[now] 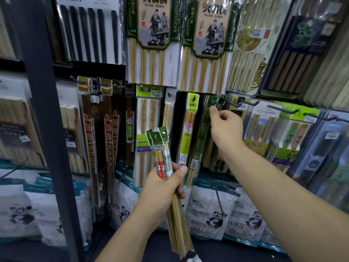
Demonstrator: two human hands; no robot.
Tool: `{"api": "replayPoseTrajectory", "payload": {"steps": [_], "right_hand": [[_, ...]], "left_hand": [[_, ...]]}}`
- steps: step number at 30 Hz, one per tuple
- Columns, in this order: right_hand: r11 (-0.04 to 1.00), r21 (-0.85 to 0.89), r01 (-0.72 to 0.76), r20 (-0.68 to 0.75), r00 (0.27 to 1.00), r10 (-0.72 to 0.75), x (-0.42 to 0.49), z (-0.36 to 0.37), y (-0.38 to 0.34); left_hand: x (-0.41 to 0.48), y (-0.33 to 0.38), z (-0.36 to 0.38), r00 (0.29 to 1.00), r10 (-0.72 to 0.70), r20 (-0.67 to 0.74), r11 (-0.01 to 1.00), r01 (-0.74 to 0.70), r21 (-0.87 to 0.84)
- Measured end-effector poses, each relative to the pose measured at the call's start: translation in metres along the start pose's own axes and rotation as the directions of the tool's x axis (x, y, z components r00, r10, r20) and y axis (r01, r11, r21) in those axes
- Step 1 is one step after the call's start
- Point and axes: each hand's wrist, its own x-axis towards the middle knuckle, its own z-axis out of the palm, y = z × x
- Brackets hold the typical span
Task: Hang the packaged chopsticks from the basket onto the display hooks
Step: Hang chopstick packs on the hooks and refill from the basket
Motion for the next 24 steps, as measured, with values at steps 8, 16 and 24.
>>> {"api": "replayPoseTrajectory", "payload": {"steps": [8,16,24], "right_hand": [[0.998,0.047,-0.038,0.08,0.996,0.035,-0.035,-0.011,0.001],[0.989,0.099,0.105,0.556,0.819,-0.143,-0.089,-0.017,-0.014],[0.989,0.122,0.087,0.545,0.827,-0.14,-0.095,-0.013,-0.012]], "left_hand": [[-0.002,0.001,0.0,0.999,0.012,0.034,1.0,-0.013,0.028],[-0.003,0.004,0.007,0.995,0.041,0.096,0.992,-0.052,0.116],[-0.005,0.002,0.007,0.996,0.026,0.087,0.976,-0.044,0.212]]}}
